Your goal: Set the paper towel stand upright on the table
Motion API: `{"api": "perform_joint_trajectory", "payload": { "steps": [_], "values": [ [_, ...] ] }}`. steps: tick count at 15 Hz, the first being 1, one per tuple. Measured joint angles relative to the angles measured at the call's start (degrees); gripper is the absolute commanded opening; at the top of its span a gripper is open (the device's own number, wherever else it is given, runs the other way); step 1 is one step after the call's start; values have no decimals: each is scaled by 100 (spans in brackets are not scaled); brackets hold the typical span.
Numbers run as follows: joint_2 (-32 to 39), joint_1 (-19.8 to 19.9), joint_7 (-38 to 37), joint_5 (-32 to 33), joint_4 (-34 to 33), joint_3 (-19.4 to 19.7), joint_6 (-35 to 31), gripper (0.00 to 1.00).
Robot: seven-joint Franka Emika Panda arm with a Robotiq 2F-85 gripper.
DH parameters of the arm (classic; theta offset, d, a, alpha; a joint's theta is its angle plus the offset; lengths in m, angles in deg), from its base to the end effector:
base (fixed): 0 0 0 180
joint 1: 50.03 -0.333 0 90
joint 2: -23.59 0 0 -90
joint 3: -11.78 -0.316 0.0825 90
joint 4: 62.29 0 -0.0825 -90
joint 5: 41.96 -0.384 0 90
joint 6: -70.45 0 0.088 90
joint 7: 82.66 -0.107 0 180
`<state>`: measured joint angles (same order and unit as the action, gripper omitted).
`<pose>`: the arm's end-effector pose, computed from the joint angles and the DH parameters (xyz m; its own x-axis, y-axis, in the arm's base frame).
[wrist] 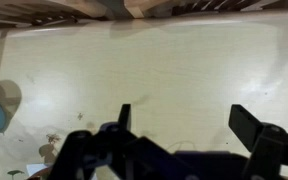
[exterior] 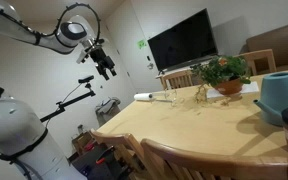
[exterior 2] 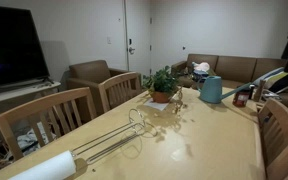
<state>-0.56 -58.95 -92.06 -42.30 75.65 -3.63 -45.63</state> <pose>0.3850 0.1799 0.4657 0.9707 0.2365 0.0431 0.2315 -0.9679 0.0976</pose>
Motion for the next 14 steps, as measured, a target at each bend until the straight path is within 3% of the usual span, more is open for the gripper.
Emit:
{"api": "perform_joint_trajectory", "payload": {
  "steps": [3, 7, 10, 14],
  "values": [
    [0, -6, 0, 52, -3, 5, 0, 100],
    [8, -15, 100, 671, -145, -21, -348, 100],
    [108, -72, 270, 1043, -488, -62, -402, 100],
    [603, -248, 782, 1053, -1125, -74, -383, 100]
  ]
}}
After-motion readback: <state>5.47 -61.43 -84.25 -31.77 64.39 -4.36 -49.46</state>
